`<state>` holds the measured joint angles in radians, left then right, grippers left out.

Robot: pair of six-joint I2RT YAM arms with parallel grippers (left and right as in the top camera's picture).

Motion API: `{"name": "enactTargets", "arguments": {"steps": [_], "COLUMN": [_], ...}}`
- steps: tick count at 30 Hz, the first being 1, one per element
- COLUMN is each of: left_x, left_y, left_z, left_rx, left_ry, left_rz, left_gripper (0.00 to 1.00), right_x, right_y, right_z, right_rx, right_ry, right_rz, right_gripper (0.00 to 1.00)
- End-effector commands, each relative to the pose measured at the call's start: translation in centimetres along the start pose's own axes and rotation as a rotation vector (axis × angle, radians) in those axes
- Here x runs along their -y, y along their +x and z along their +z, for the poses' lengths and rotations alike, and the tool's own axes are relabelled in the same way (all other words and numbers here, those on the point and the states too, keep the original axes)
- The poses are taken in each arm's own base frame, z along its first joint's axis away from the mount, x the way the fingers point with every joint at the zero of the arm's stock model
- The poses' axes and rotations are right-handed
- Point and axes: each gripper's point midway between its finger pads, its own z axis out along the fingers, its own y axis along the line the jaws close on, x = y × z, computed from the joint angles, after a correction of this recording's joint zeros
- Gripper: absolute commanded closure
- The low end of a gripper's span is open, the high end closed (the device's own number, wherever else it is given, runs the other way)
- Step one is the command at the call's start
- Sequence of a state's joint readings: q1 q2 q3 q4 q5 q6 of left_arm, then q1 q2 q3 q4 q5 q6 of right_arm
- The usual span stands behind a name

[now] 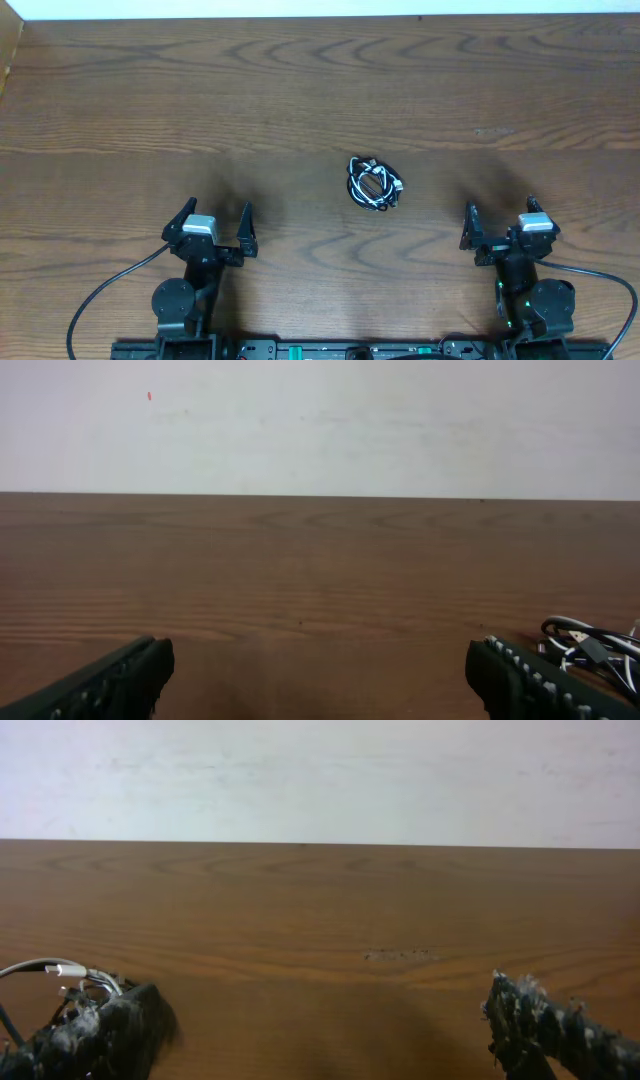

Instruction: Untangle cables

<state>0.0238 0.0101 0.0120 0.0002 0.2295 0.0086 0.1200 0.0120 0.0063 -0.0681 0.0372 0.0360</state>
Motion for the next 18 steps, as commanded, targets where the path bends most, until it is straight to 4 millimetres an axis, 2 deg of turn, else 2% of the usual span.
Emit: {"name": "enactTargets", "arguments": {"steps": [1,15,18], "left_x": [-0.01,0.00,0.00], "left_y": [1.45,1.35,1.37], "left_z": [-0.01,0.00,0.00], "left_rx": [-0.050,-0.046,-0.047], "left_ry": [0.004,0.004,0.004], "left_rz": [0.008,0.008,0.008], "left_gripper": [0.02,0.02,0.02], "right_x": [0.15,0.15,0.74], "right_y": [0.01,0.00,-0.22], "right_z": [-0.02,-0.02,-0.04], "right_rx": [0.001,0.001,0.010], "right_ry": [0.005,0.005,0.040], "right_rz": [-0.015,-0.015,-0.014], "right_gripper": [0.01,0.01,0.01]}}
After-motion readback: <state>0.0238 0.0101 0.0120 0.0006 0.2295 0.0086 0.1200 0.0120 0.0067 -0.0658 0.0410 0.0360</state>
